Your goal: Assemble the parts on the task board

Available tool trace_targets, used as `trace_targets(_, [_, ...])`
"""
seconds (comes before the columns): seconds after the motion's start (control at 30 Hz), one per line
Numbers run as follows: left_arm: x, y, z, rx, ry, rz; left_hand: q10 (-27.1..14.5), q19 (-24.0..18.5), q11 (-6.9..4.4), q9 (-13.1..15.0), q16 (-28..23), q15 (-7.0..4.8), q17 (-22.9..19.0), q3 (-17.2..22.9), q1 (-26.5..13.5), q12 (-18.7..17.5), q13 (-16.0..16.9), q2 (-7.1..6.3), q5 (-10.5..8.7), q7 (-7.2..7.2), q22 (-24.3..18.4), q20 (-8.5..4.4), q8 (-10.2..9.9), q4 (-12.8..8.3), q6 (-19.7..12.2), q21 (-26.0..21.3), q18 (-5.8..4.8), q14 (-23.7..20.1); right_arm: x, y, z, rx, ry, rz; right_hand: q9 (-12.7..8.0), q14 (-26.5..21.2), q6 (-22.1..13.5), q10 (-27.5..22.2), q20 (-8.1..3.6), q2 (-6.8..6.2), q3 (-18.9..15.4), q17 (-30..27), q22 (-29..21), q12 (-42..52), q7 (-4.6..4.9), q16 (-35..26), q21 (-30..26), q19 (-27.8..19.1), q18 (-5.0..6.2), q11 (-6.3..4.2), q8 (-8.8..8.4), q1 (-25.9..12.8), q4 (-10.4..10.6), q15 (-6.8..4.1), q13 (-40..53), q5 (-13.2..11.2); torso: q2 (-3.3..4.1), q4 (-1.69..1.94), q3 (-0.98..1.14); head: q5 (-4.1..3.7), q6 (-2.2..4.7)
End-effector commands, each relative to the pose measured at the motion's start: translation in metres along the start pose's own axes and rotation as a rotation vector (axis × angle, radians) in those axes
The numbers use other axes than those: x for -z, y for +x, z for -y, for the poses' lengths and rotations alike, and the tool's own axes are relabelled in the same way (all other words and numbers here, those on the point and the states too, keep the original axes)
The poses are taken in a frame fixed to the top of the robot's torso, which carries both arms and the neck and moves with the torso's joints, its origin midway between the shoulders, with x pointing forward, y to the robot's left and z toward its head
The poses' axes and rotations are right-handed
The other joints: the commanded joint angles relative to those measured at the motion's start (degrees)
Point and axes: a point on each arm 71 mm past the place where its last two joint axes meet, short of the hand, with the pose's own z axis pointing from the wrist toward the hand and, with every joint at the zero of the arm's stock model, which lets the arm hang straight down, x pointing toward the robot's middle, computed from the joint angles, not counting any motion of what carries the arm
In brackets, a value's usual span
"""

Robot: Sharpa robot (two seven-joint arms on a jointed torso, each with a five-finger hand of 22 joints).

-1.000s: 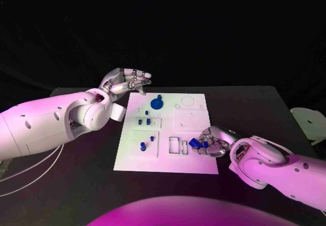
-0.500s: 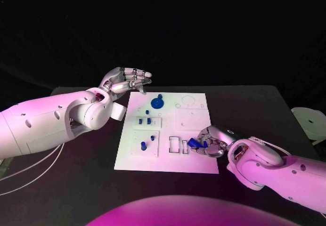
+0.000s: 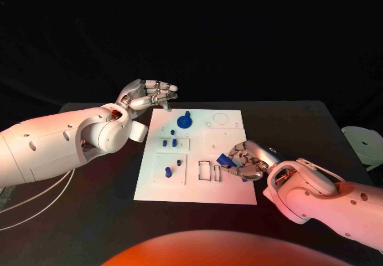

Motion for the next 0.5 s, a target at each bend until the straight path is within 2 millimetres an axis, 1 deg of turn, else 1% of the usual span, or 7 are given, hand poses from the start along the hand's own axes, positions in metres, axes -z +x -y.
trace_targets(0.03, [0.0,0.002,0.001,0.011,0.008,-0.011,-0.36,-0.19,-0.16,-0.09,0.33,0.07,0.08,0.08,-0.28,0.24,0.06,0.08,0.27,-0.18,-0.1,-0.05,0.33,0.07,-0.32,0.01,0.8,-0.02,-0.002,0.003,-0.008,-0.044,-0.009,-0.02,2.04,4.25,2.56,0.48,-0.53,1.16,0.12,6.37,13.48,0.25,-2.24,0.16,-0.07,3.66,-0.44,-0.06,1.52,-1.33,0.36,-0.58,0.27,0.17,0.05,0.07,-0.03,-0.09,0.16])
trace_targets(0.17, [0.0,0.003,0.001,0.012,0.005,-0.014,-0.41,-0.18,-0.15,-0.1,0.35,0.07,0.1,0.07,-0.31,0.25,0.05,0.06,0.27,-0.17,-0.1,-0.05,0.32,0.08,-0.36,0.0,0.8,-0.03,-0.009,0.01,-0.013,-0.054,-0.006,-0.068,2.41,4.22,2.52,0.69,-0.59,1.94,0.27,6.23,13.42,0.33,-2.27,0.1,-0.28,3.57,-0.4,-0.08,1.71,-3.29,0.39,-0.61,0.71,-0.48,0.04,0.06,-0.07,-0.06,0.22])
trace_targets(0.3, [-0.001,0.003,0.0,0.013,0.003,-0.016,-0.47,-0.18,-0.14,-0.11,0.34,0.08,0.1,0.06,-0.33,0.24,0.05,0.03,0.27,-0.16,-0.11,-0.05,0.31,0.08,-0.4,-0.02,0.8,-0.06,-0.014,0.018,-0.017,-0.059,-0.002,-0.117,2.77,4.19,2.59,1.06,-0.62,2.56,0.27,6.09,13.36,0.65,-2.31,0.03,-0.48,3.49,-0.36,-0.12,1.95,-5.14,0.41,-0.64,1.4,-0.84,0.04,0.26,-0.06,-0.04,0.15])
trace_targets(0.37, [-0.001,0.003,0.0,0.013,0.001,-0.016,-0.47,-0.18,-0.14,-0.11,0.34,0.08,0.1,0.06,-0.33,0.24,0.05,0.03,0.27,-0.16,-0.11,-0.05,0.31,0.08,-0.4,-0.02,0.8,-0.06,-0.017,0.022,-0.018,-0.059,-0.001,-0.141,3.15,4.18,2.83,1.78,-0.66,3.1,0.15,6.0,13.32,1.4,-2.43,-0.01,-0.6,3.43,-0.33,-0.2,2.32,-7.06,0.42,-0.7,2.66,-1.25,0.11,0.19,-0.03,0.14,0.12])
trace_targets(0.47, [0.0,0.003,0.0,0.013,-0.001,-0.017,-0.5,-0.18,-0.14,-0.12,0.35,0.09,0.11,0.07,-0.32,0.25,0.05,0.02,0.28,-0.16,-0.12,-0.06,0.3,0.07,-0.43,-0.02,0.8,-0.07,-0.019,0.026,-0.021,-0.058,-0.002,-0.163,3.47,4.17,3.01,2.16,-0.71,3.26,-0.22,5.96,13.32,1.78,-2.54,-0.03,-0.61,3.43,-0.33,-0.28,2.68,-8.58,0.41,-0.77,3.33,-2.39,0.16,0.2,-0.02,0.24,0.12])
trace_targets(0.5, [0.0,0.003,0.0,0.013,-0.001,-0.017,-0.5,-0.18,-0.14,-0.12,0.35,0.09,0.11,0.07,-0.32,0.25,0.05,0.02,0.28,-0.16,-0.12,-0.06,0.3,0.07,-0.43,-0.02,0.8,-0.07,-0.02,0.028,-0.022,-0.058,-0.003,-0.17,3.75,4.19,3.11,2.44,-0.79,3.1,-0.77,6.03,13.32,2.07,-2.69,0.0,-0.61,3.43,-0.32,-0.36,2.99,-9.79,0.35,-0.87,3.85,-0.75,0.15,0.15,0.01,0.28,0.13])
